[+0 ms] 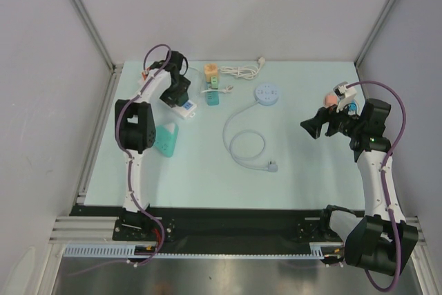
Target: Pull the plug off the socket
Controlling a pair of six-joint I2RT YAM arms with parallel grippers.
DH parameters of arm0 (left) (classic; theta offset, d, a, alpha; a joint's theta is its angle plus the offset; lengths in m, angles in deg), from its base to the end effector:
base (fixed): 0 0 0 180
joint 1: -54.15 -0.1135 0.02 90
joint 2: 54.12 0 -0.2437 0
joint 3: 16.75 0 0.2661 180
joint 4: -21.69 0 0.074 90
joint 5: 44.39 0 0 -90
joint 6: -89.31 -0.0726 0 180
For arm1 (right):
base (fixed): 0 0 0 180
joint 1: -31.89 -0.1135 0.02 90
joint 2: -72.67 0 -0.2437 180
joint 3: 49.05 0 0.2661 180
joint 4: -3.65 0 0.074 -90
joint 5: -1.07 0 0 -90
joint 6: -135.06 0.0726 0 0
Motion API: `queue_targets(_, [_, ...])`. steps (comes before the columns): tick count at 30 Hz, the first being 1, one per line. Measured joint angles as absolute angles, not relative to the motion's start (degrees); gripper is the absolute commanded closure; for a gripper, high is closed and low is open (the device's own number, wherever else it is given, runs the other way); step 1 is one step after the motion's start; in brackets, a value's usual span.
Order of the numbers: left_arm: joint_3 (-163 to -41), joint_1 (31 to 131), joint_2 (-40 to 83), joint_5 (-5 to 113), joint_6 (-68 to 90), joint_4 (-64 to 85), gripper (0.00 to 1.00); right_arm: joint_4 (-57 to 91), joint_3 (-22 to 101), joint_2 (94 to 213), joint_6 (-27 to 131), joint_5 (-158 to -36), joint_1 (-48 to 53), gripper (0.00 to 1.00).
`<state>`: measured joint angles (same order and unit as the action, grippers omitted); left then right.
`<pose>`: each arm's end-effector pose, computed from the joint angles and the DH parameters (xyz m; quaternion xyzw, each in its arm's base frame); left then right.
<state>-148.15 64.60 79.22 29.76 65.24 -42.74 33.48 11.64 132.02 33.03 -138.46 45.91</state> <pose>0.5060 -0.0732 0.1500 -0.4762 0.8449 -0.0193 0.2428 0.2736 -0.0114 0.2716 -0.2006 0.7839 0.2461 0.5335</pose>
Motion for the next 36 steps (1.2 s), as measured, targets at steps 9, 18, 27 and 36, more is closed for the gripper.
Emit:
queue_targets(9, [-142.57,64.3,76.32,27.97,52.74,-40.35,0.19,33.48,11.64,132.02,33.03,-138.46,45.91,0.07])
queue_targets(18, [-139.56,64.1,74.87,28.71,42.2,-36.35,0.56,33.48,11.64,132.02,33.05,-138.49,45.91,0.07])
queue_targets(27, [-128.19,62.88,68.16,35.4,34.53,-27.02,1.0,33.48,11.64,132.02,33.05,-138.51,45.91,0.07])
queue_targets(36, [-110.09,62.92,56.47,50.32,33.52,-12.03,1.0,33.33,11.53,132.24,33.07,-139.69,45.62,0.08])
